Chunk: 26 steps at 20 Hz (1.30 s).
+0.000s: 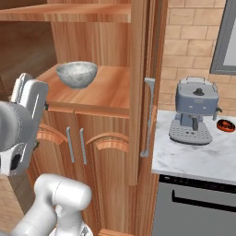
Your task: Pick the mug and place it in the sink. Pick the bowl and place it in the open cabinet and then close the cabinet.
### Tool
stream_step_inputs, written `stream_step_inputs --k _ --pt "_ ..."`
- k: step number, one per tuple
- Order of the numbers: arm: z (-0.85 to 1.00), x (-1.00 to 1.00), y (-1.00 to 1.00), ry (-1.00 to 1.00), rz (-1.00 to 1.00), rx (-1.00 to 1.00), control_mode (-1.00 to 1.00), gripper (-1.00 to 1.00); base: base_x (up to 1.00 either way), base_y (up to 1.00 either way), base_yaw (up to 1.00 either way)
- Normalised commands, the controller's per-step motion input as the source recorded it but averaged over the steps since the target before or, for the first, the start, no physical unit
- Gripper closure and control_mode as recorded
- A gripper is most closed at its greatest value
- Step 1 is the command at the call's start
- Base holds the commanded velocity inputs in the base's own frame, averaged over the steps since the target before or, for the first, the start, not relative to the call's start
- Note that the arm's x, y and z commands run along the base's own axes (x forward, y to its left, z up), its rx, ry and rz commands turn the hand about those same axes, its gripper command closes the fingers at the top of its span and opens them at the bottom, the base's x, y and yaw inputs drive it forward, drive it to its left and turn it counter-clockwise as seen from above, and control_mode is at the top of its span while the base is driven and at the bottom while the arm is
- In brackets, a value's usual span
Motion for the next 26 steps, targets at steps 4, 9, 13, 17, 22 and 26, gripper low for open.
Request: stream_step_inputs --k 4,9,13,17,22,26 --pt "0.00 -0.10 -0.44 0.00 0.00 0.00 -1.00 -1.00 0.00 0.00 0.00" --pt "0.02 -0.01 -0.40 0.00 0.00 0.00 -1.00 -1.00 0.00 0.00 0.00" --pt "0.11 0.00 -0.32 0.00 0.00 0.00 -1.00 -1.00 0.00 0.00 0.00" --pt "0.14 0.00 -0.33 0.00 0.00 0.00 -1.00 -1.00 0.00 0.00 0.00" --pt "0.00 0.01 -0.46 0.00 0.00 0.01 -1.00 -1.00 0.00 0.00 0.00" --pt "-0.01 0.07 -0.46 0.00 0.00 0.00 -1.00 -1.00 0.00 0.00 0.00"
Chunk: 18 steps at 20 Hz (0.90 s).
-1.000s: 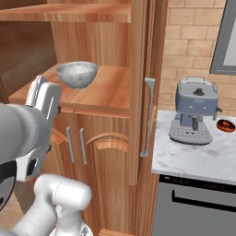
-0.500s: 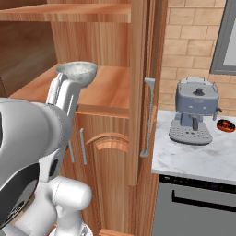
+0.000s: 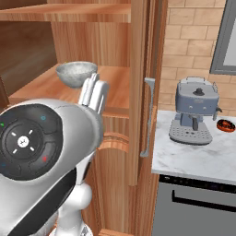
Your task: Pick the mug and place it in the sink. Pick the bowl and place it in the open cabinet and then close the cabinet.
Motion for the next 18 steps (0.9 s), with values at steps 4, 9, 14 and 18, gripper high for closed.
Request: stream_step_inputs --k 4,9,14,18 --pt "0.00 0.00 -0.45 0.00 0.00 0.00 -1.00 -1.00 0.00 0.00 0.00" --pt "-0.06 -0.23 -0.32 0.00 0.00 0.00 -1.00 -1.00 0.00 0.00 0.00" --pt "-0.12 -0.32 -0.45 0.00 0.00 0.04 -1.00 -1.00 0.00 0.00 0.00" --pt "-0.06 -0.38 -0.38 -0.01 0.00 0.06 -1.00 -1.00 0.00 0.00 0.00"
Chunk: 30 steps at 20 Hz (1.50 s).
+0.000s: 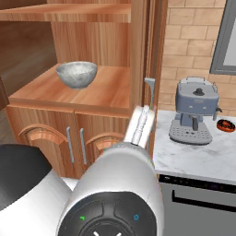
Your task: Pick the mug and place it in the sink. Pick the bowl and place it in the open cabinet and then close the cabinet.
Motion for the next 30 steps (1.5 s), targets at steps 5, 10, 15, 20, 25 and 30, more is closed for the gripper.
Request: stream_step_inputs --k 5,10,15,20,25,30 --pt "-0.01 -0.01 -0.56 0.00 0.00 0.08 -1.00 -1.00 0.00 0.00 0.00" --pt "-0.16 -0.03 -0.65 0.00 0.00 0.15 -1.00 -1.00 0.00 0.00 0.00" --pt "-0.22 0.00 -0.43 0.00 0.02 0.19 -1.00 -1.00 0.00 0.00 0.00" --pt "-0.29 0.12 -0.34 0.00 0.10 0.25 -1.00 -1.00 0.00 0.00 0.00" --pt "-0.13 0.28 -0.15 0.00 0.15 0.22 -1.00 -1.00 0.00 0.00 0.00" --pt "-0.05 0.11 0.08 0.00 0.09 0.10 -1.00 -1.00 0.00 0.00 0.00"
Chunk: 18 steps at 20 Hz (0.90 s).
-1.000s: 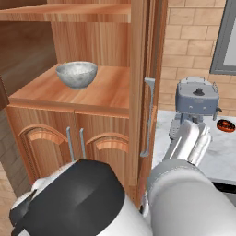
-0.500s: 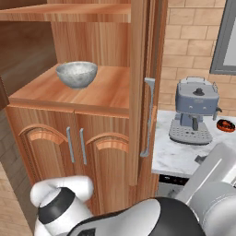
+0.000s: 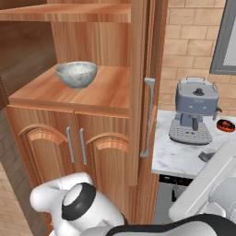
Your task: Pick the mug and place it in the sink. Pick the bowl and place it in the open cabinet and then close the cabinet.
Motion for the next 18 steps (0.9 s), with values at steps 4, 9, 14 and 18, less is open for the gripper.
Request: stream_step_inputs --k 4,9,14,18 --pt "-0.16 0.13 0.41 0.00 0.00 0.04 -1.00 -1.00 0.00 0.00 0.00" --pt "-0.32 0.38 0.37 0.00 0.01 0.07 -1.00 -1.00 0.00 0.00 0.00" --pt "-0.94 0.12 0.45 0.00 0.03 0.07 -1.00 -1.00 0.00 0.00 0.00" --pt "-0.66 0.13 0.40 -0.07 0.05 0.12 -1.00 -1.00 0.00 0.00 0.00"
